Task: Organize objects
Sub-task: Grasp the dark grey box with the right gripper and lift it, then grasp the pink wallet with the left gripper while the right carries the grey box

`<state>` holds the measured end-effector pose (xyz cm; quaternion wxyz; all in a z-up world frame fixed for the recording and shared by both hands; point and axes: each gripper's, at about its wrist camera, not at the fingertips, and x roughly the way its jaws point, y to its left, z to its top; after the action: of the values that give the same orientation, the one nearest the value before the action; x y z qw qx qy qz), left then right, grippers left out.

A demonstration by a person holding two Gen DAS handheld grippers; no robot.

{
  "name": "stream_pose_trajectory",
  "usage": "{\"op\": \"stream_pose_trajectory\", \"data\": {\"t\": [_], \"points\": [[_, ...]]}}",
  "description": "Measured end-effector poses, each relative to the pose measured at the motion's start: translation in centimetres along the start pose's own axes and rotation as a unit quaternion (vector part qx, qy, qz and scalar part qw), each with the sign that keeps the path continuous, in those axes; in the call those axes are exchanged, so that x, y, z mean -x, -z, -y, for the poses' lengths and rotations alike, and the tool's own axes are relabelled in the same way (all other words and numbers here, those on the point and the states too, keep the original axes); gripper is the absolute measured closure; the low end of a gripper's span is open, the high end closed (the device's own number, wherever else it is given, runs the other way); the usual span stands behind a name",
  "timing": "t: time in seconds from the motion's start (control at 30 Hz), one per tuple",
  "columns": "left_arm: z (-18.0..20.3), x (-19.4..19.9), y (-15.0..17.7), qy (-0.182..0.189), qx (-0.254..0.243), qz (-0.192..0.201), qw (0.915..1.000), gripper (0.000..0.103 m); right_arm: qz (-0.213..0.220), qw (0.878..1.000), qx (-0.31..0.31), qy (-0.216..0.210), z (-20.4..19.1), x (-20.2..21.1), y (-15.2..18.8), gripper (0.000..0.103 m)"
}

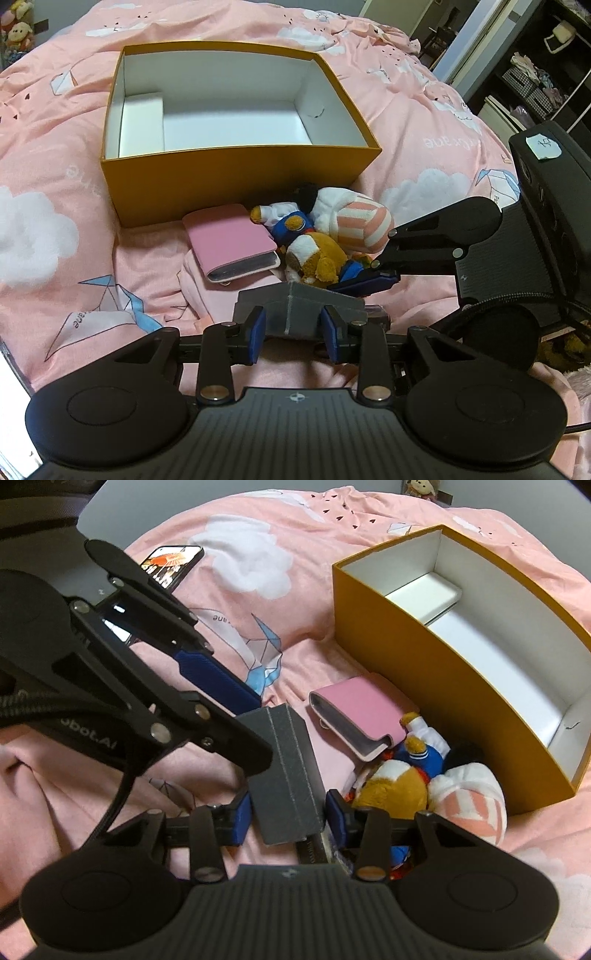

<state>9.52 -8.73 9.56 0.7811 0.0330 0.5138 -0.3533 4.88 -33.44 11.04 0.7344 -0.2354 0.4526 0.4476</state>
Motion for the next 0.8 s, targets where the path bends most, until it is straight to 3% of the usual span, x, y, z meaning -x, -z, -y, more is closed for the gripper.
{"op": "stream_pose_trajectory", "data": {"t": [0.37, 0.6, 0.8], "points": [[-0.6, 1.5, -0.4, -0.017, 0.023, 0.029, 0.9991, 0.065, 0.025, 0.998, -0.045, 0.026, 1.9, 1.8, 0.0, 0.066], [-1.9, 0.4, -0.8, -0.018, 0.073, 0.029, 0.9967, 0.061, 0.077, 0.992, -0.094, 0.036, 3.9, 4.8, -0.7, 0.066], [-3.4, -0.3, -1.3, -0.014, 0.122, 0.035, 0.9919, 0.054, 0.116, 0.981, -0.133, 0.082, 6.0, 5.9, -1.6, 0.066]]}}
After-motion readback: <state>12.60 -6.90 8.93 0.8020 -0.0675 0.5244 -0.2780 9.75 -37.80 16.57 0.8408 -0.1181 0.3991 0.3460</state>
